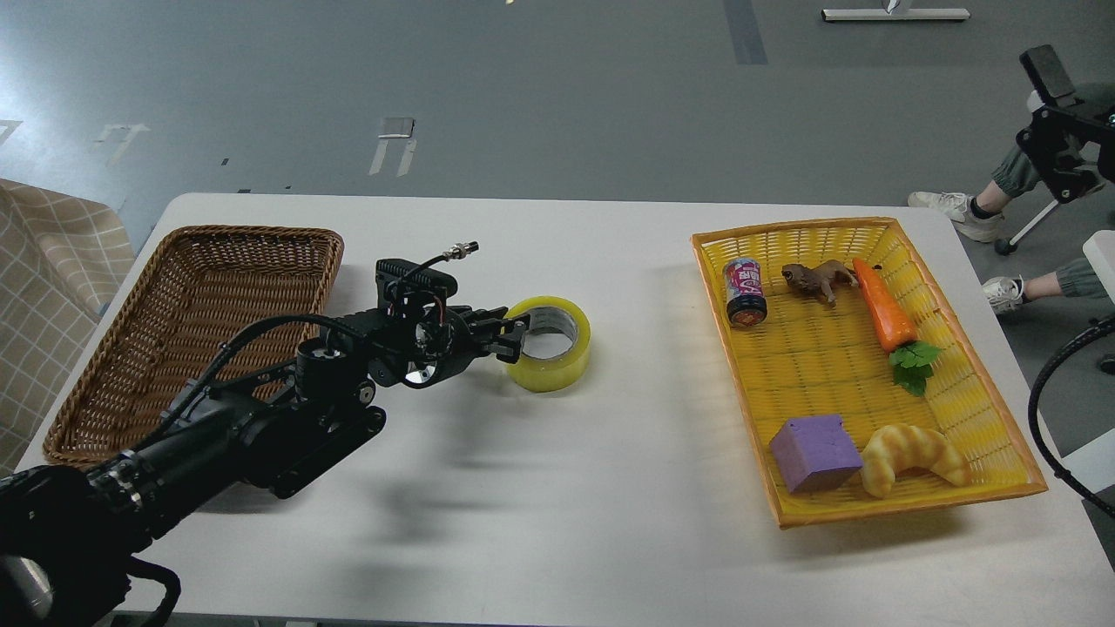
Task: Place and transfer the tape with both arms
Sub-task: 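Grip the tape roll's rim with the left gripper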
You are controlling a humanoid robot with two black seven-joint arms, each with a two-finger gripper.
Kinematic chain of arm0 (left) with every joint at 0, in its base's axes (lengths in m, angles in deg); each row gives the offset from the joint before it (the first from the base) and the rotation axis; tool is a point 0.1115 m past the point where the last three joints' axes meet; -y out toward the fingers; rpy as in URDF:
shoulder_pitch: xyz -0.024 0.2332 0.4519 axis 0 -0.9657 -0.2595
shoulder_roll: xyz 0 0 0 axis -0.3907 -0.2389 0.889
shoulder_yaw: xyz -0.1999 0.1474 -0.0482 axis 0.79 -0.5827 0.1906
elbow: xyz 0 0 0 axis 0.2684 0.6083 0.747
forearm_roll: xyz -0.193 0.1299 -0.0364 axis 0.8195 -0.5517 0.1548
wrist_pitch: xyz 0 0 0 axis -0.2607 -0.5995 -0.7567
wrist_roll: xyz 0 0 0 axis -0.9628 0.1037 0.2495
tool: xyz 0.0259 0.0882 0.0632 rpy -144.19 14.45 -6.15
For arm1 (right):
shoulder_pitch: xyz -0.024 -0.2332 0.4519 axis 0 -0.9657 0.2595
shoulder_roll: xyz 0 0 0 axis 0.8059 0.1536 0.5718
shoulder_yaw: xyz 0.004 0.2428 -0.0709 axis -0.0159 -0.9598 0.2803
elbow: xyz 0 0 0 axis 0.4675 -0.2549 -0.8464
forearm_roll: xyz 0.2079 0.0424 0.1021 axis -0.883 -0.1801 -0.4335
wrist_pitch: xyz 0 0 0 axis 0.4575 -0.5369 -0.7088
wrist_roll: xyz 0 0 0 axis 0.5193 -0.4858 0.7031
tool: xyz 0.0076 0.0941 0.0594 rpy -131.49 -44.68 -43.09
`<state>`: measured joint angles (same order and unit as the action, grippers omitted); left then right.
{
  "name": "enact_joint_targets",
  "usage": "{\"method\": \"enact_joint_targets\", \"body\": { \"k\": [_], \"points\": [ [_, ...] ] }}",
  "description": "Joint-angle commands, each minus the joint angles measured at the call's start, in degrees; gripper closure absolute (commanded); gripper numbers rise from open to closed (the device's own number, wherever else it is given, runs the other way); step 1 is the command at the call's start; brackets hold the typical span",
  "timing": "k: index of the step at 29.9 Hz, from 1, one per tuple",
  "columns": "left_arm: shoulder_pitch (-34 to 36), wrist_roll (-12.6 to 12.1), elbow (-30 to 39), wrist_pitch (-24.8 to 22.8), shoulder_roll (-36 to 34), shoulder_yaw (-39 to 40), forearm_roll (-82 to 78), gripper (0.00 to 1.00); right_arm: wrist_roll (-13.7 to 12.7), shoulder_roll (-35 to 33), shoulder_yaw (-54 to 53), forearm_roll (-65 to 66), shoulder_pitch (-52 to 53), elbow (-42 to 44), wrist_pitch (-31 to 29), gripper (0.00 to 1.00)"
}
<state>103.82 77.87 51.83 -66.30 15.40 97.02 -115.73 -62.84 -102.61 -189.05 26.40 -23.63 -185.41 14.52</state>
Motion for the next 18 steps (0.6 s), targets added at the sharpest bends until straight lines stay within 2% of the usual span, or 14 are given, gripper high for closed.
{"method": "enact_joint_targets", "body": {
  "k": [1, 6, 7, 9, 18],
  "points": [
    [-0.08, 0.07, -0.01, -0.04, -0.07, -0.09, -0.11, 0.68, 0.01, 0.0, -0.2, 0.01, -0.02, 0.01, 0.0, 0.0],
    [0.36, 0.07, 0.17, -0.04, 0.19, 0.0, -0.11, 0.69, 0.01, 0.0, -0.2, 0.01, -0.02, 0.01, 0.0, 0.0],
    [0.44, 0.07, 0.17, -0.04, 0.19, 0.0, -0.11, 0.71, 0.01, 0.0, -0.2, 0.01, -0.02, 0.01, 0.0, 0.0],
    [0.45, 0.07, 0.17, -0.04, 0.02, -0.09, -0.11, 0.85, 0.01, 0.0, -0.11, 0.01, -0.02, 0.01, 0.0, 0.0],
    [0.8, -0.28, 0.25, -0.13, -1.04, 0.0, -0.02, 0.98, 0.01, 0.53, -0.11, 0.1, -0.02, 0.54, 0.05, 0.0]
  ]
}}
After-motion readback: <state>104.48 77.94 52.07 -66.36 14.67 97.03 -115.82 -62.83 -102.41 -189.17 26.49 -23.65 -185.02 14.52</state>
